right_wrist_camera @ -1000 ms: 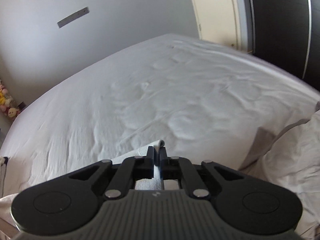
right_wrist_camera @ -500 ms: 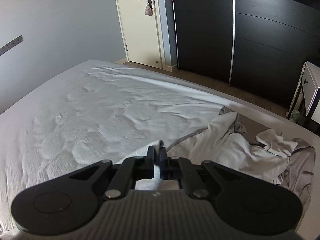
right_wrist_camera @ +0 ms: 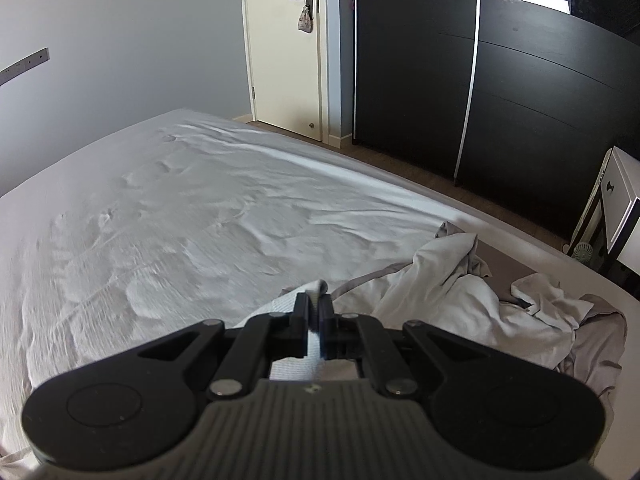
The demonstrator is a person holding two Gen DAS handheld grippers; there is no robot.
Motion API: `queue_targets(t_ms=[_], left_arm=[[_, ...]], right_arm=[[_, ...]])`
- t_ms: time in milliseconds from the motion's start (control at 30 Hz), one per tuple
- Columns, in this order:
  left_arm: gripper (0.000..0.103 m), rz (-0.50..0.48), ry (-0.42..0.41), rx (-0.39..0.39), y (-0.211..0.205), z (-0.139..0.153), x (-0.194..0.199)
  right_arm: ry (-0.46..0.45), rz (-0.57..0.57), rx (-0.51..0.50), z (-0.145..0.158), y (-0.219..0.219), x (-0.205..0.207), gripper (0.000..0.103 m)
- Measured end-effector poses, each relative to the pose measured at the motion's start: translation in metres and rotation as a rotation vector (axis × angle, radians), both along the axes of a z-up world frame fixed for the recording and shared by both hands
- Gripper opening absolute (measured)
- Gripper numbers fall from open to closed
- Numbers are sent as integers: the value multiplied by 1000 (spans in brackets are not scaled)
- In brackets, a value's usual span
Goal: Fold clothes
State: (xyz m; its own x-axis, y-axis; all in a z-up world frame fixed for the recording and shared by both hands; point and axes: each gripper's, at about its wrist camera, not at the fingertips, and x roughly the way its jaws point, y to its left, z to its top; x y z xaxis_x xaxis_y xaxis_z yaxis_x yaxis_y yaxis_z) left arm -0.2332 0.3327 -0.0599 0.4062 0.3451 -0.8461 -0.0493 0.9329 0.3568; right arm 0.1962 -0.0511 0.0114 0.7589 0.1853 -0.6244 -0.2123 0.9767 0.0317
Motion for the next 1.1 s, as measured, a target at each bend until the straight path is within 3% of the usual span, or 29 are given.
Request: queue_targets(t_ms=[367,467,500,533,567,800,933,1100], left_arm=[[33,-47,214,112,13,-61,-1],[33,-28,219,139,17,-69,2],[30,-22,220,149,19,-71,4],[12,-15,222,158,20,-74,5],[5,1,193,145,23,-69,4],[4,223,-64,52,56,2,-24],[4,354,-144,24,78,43,-47],[4,446,-212,38,82,89,-77]], right_arm=[[14,-7,-31,-5,3,0,5],[16,-9,-42,-7,4,0,5],[16,-10,-46,-7,4,0,5],[17,-11,-49,-8,4,0,5],[19,-13,-50,-8,4,1,5],[9,-13,-56,-7,3,-1,5],[-15,-7,-44,1,2,-8,5],[-75,8,5,27,-1,-22,5]])
